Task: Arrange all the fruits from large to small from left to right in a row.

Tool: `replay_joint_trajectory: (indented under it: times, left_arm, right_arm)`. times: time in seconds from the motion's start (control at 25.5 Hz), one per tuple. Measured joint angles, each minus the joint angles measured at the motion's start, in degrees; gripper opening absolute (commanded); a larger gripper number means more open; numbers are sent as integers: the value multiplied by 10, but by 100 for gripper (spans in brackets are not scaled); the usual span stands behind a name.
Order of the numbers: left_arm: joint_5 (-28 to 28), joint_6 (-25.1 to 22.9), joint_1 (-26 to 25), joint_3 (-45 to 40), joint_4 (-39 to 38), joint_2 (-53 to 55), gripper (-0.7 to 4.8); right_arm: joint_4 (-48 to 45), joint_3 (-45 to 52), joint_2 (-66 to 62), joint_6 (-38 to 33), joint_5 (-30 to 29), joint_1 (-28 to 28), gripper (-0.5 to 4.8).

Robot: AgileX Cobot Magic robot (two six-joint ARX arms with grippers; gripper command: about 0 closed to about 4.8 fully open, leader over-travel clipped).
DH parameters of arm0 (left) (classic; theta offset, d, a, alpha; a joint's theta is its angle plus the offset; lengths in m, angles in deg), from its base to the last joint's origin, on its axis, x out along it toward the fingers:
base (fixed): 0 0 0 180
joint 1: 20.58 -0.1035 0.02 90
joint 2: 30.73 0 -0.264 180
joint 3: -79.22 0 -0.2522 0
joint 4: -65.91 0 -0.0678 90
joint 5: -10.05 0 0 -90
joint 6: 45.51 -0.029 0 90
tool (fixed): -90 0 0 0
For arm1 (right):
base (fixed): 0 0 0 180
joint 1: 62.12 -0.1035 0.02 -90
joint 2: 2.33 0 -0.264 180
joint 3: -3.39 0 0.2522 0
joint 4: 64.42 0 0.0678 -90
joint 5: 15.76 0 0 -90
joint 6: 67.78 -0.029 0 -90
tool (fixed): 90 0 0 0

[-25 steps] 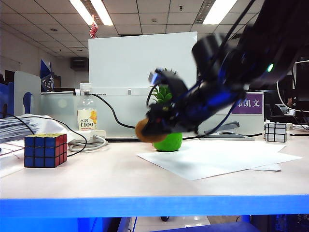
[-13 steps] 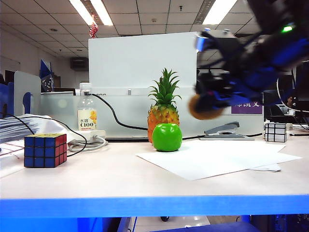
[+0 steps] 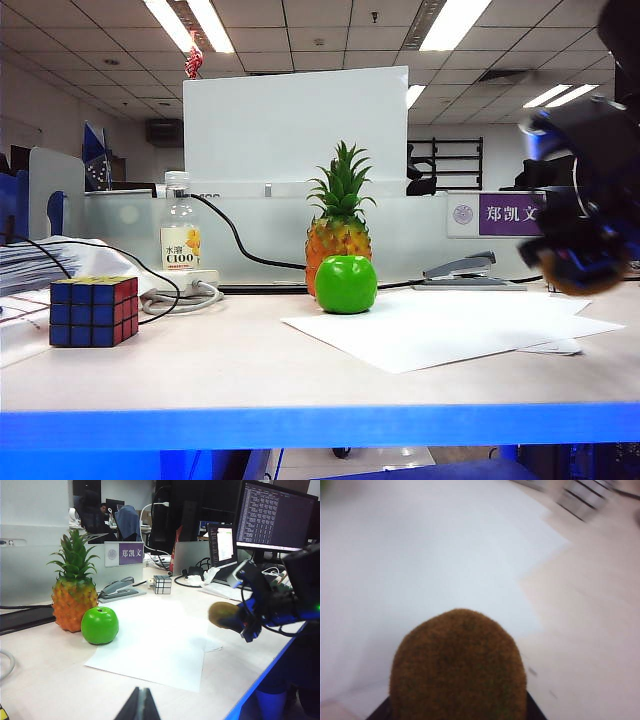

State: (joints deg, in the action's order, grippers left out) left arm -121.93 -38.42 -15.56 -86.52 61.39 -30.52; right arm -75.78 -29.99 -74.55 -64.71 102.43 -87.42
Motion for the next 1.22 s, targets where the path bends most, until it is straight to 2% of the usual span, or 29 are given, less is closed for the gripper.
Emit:
replay_joint_trajectory:
  times: [0.12, 0.35, 0.71, 0.98, 1.22]
  left_arm:
    - [0, 0, 0, 0, 0, 0, -6]
    - [0, 0, 0, 0, 0, 0, -6]
    - [0, 0, 0, 0, 0, 0, -6]
    - [8, 0, 0, 0, 0, 0, -6]
    - [8, 0, 0, 0, 0, 0, -6]
  right_arm:
    - [-18, 20, 0, -12, 26, 1, -5]
    - [-36, 24, 0, -27, 2, 1, -5]
    - [-41, 25, -1, -48, 13, 2, -5]
    - [-67, 65, -1, -85, 17, 2, -5]
    - [-72, 77, -7, -90, 20, 2, -5]
